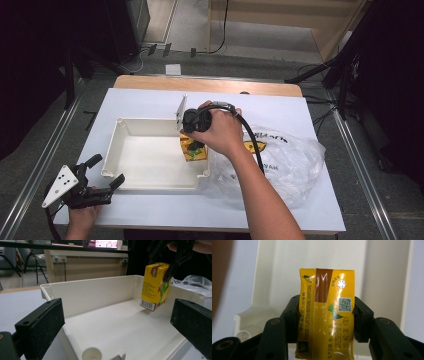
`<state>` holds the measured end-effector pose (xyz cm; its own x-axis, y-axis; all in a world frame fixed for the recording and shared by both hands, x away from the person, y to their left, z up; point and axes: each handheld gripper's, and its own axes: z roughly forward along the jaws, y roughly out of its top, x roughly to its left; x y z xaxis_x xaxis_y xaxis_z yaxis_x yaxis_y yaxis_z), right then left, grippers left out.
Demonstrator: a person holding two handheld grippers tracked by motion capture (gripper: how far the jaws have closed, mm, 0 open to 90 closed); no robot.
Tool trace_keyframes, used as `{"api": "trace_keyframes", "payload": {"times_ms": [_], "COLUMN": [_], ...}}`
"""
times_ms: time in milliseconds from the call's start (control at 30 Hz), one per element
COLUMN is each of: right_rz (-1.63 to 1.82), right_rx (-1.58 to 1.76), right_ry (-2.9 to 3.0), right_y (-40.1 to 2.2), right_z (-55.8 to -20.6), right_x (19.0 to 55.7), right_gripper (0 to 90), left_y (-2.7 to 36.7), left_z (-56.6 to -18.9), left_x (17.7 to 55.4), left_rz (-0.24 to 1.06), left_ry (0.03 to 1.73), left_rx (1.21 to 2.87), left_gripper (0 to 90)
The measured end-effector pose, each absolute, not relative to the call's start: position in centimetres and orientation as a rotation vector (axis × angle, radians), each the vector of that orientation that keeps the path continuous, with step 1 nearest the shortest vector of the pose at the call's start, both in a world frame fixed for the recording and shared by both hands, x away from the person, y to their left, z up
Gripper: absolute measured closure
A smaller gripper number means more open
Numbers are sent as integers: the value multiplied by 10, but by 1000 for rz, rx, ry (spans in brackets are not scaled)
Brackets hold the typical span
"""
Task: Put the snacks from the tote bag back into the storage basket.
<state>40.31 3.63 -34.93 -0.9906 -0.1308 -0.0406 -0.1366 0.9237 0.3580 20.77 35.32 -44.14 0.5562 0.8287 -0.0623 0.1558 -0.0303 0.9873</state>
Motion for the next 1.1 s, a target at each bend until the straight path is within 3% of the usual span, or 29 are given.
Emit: {"api": "trace_keyframes", "payload": {"times_ms": [833,1100], "right_rz": [607,696], "right_rx": [-229,-155], "right_ry": [3040,3045], "right_y": [27,16], "right_z": [-369,-362], "right_x": [402,402], "right_gripper": [509,331], "left_y": [354,354], "left_z": [-441,-441], "left_x": [208,208], "left_rz": [667,665], "left_ry": [872,875], "left_rx": [1533,1536], "left_gripper": [0,0]}}
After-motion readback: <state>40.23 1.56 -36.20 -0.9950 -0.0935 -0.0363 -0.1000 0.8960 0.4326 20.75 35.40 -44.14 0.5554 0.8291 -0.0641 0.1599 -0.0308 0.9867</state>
